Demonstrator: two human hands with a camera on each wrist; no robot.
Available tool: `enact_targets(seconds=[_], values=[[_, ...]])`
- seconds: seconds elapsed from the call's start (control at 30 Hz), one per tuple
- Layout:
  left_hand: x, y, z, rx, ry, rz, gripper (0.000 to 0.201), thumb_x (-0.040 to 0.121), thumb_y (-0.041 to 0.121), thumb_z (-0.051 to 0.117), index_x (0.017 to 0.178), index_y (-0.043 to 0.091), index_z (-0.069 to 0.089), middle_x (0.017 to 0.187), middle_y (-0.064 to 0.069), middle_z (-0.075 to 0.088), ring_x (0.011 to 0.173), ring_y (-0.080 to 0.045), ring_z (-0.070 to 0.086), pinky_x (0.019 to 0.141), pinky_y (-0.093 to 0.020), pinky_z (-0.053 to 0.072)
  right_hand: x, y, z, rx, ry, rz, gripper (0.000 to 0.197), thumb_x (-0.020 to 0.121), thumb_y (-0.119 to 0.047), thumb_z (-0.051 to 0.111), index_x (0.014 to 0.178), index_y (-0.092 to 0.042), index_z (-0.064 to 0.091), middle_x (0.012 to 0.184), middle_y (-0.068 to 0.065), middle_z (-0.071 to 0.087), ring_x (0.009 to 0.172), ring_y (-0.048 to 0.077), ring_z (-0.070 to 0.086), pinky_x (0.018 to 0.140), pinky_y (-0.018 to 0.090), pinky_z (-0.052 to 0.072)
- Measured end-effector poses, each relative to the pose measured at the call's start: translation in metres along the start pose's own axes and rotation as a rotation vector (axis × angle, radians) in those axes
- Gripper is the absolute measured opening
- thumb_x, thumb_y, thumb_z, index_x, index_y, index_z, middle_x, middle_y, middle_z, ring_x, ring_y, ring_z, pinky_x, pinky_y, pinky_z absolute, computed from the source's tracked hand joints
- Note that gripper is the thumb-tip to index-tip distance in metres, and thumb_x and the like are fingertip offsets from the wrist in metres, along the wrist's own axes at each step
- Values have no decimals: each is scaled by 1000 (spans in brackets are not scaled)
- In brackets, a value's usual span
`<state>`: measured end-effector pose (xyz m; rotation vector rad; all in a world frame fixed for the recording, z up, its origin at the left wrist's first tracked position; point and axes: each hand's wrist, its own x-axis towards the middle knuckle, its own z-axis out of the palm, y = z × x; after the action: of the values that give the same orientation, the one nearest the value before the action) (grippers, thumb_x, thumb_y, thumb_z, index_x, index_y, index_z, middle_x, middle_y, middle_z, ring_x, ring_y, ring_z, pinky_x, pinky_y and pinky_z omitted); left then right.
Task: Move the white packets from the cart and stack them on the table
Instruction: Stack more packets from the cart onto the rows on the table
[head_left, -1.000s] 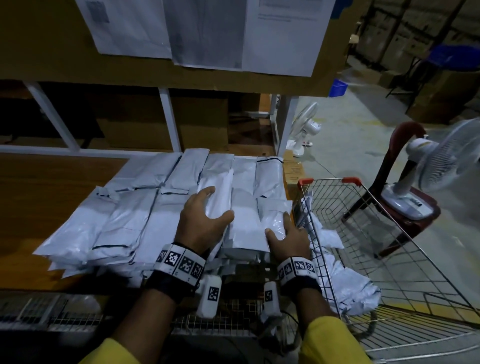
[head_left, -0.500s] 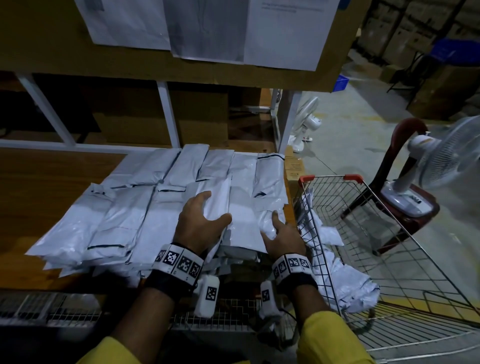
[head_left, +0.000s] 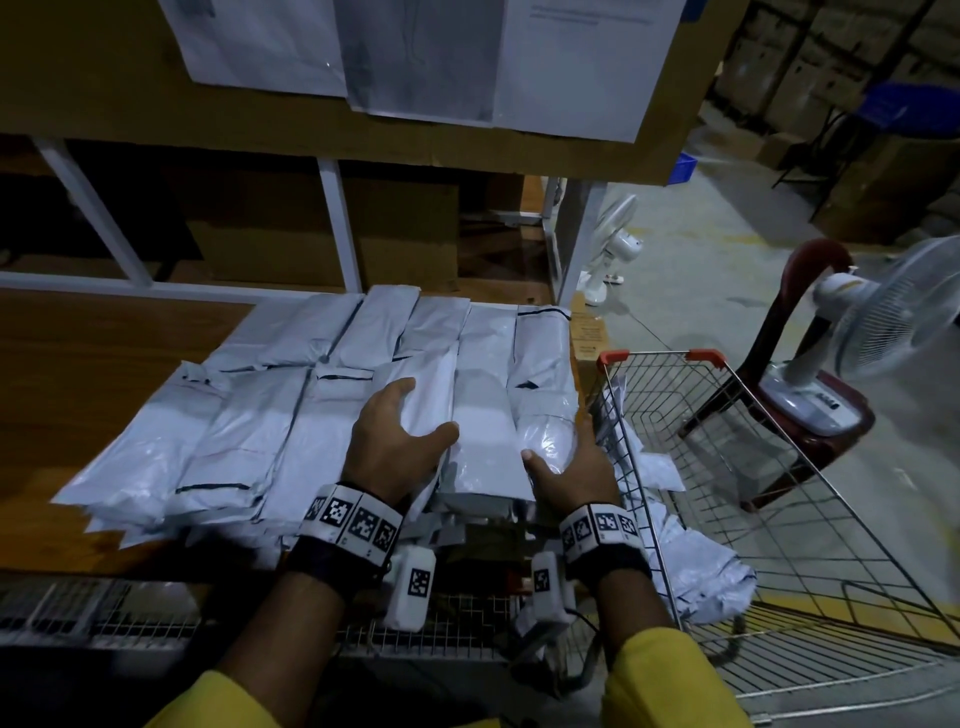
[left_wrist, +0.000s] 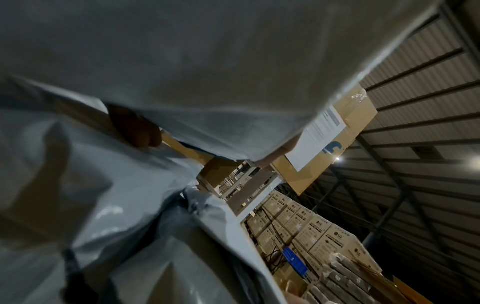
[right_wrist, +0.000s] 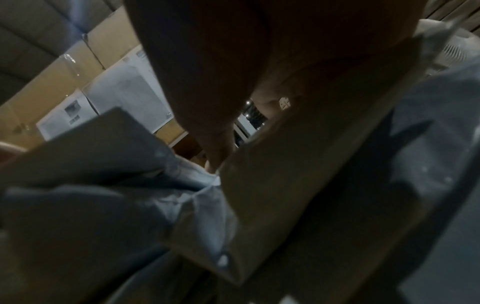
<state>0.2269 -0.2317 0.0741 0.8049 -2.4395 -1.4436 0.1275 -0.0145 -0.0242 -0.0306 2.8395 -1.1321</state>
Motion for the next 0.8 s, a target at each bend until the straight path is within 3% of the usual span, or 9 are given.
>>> enact_targets(seconds=[0.17,0.23,0.33,0.4,0.47,0.67,0.8], values=[[3,2,-6,-18,28,4,85,59,60,76,137,40,48,131,0,60,109,-31,66,90,-50,58,-4,-3,-7,83,62,9,76,83,-70,45,151,-37,33,131,8,63,119,33,60,98,45,51],[3,6,-12,-19,53,19,86,61,58,75,139,36,48,135,0,58,114,-28,63,94,-49,56,-5,-7,-14,89,73,53,63,88,-66,41,140,-32,49,124,8,66,114,33,62,94,44,52],[5,13,-22,-28,102,48,81,69,49,80,142,29,49,141,0,55,123,-24,56,103,-43,50,0,-11,-28,-3,44,76,47,95,-54,46,121,-18,63,115,11,68,105,34,63,83,34,47],[9,19,-30,-18,144,77,77,75,43,82,143,26,50,144,-2,53,126,-24,53,107,-41,46,5,-13,-38,-71,-6,70,44,97,-49,49,120,-15,65,117,13,69,107,34,62,83,34,46],[14,24,-41,3,186,111,76,77,43,81,143,25,49,145,-2,52,128,-24,52,108,-41,45,9,-16,-47,-128,-67,64,46,97,-48,50,125,-14,64,123,13,67,114,34,60,91,36,46],[40,35,-88,67,295,127,87,68,57,79,143,24,48,149,-3,49,130,-27,51,105,-47,47,12,-33,-71,-268,-154,39,54,97,-54,50,133,-14,60,130,10,64,120,30,59,97,36,45],[64,38,-127,83,353,138,82,76,42,83,145,17,46,151,-6,46,135,-26,46,109,-42,42,4,-63,-85,-290,-151,-24,55,97,-52,51,136,-13,58,134,12,62,124,30,56,98,35,43]])
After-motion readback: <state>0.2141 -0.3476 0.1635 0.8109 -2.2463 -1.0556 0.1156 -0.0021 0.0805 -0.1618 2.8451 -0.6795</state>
